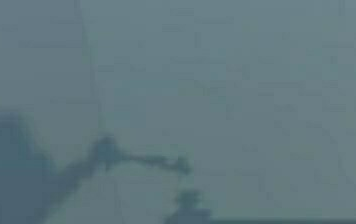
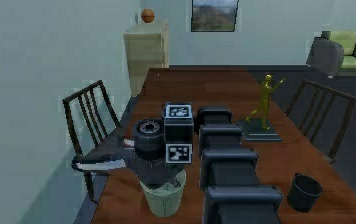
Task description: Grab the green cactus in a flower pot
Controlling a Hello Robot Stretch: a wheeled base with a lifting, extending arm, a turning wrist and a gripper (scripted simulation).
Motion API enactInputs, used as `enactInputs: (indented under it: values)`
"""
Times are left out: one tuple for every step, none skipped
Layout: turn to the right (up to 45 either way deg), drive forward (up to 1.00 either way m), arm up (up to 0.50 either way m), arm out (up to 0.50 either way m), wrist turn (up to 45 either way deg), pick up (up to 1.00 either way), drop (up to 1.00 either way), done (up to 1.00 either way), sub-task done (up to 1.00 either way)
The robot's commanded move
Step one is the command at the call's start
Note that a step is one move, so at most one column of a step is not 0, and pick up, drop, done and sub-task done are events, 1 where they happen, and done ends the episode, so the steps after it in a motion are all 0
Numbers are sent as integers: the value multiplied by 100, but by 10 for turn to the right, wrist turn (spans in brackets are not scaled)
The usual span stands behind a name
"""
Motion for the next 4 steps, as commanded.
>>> enactInputs:
  values:
    - [0, 0, 0, 0, 300, 0, 0, 0, 0]
    - [0, 0, -16, 0, 0, 0, 0, 0, 0]
    - [0, 0, 0, 0, 0, 100, 0, 0, 0]
    - [0, 0, 10, 0, 0, 0, 0, 0, 0]
